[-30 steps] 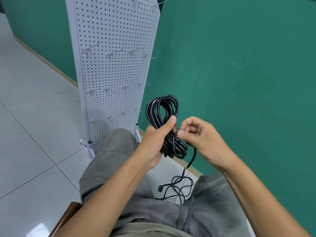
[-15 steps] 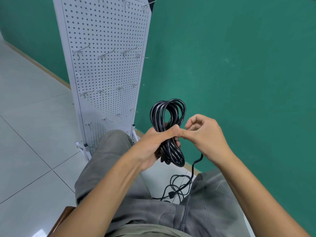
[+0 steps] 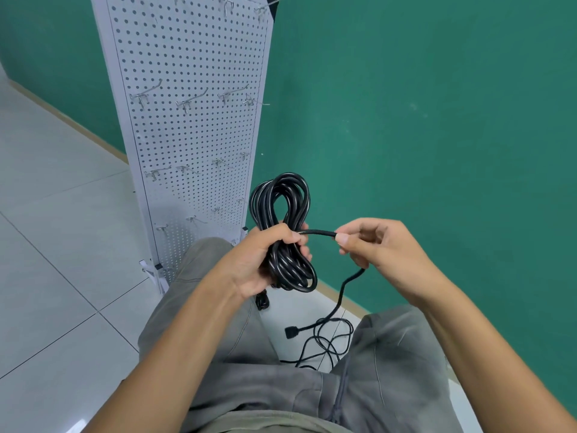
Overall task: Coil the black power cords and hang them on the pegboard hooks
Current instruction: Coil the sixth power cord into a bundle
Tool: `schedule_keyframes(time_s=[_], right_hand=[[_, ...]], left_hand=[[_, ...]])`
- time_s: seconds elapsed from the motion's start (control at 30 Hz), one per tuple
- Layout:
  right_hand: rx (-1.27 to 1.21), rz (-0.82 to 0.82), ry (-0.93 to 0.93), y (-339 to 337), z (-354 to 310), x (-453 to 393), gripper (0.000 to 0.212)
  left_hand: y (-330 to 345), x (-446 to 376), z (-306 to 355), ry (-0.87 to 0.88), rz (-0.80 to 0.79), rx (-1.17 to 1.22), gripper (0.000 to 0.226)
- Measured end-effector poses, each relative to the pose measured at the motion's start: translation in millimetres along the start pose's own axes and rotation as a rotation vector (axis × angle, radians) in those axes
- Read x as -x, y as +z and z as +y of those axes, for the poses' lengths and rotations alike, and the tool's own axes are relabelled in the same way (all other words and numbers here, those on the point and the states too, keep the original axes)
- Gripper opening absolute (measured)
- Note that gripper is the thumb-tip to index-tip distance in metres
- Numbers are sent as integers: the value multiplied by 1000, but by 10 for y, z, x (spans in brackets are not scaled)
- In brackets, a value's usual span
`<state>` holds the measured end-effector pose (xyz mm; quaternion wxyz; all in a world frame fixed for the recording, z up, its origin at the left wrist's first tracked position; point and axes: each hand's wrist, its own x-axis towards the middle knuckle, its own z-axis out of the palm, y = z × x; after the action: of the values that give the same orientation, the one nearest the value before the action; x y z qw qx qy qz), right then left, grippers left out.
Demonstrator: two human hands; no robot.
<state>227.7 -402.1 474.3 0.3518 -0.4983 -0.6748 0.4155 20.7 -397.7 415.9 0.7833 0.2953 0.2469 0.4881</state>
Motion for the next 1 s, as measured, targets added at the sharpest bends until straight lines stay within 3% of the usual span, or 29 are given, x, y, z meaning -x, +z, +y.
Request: schedule_keyframes(time_s=[0.23,0.43,0.57,0.73,1.0], right_hand=[[86,-22,-87,-227,-84,-19,10],[157,-55,-6,-312,48,-157,25],[59,-207,181,-441,139,-294,34],[-93,-394,452,-648,119,-652,80],[286,-480,511,-721,-324,-1008,91]], left_hand=[[-86,-3,66,14,-21,56,43],[-56,27,27,-6,-163,13,43],[-19,-11,58,9,-254,-259,36],[135,-104,192,47,-331,-688,12],[406,-455,283,-132,-580,-1294,16]])
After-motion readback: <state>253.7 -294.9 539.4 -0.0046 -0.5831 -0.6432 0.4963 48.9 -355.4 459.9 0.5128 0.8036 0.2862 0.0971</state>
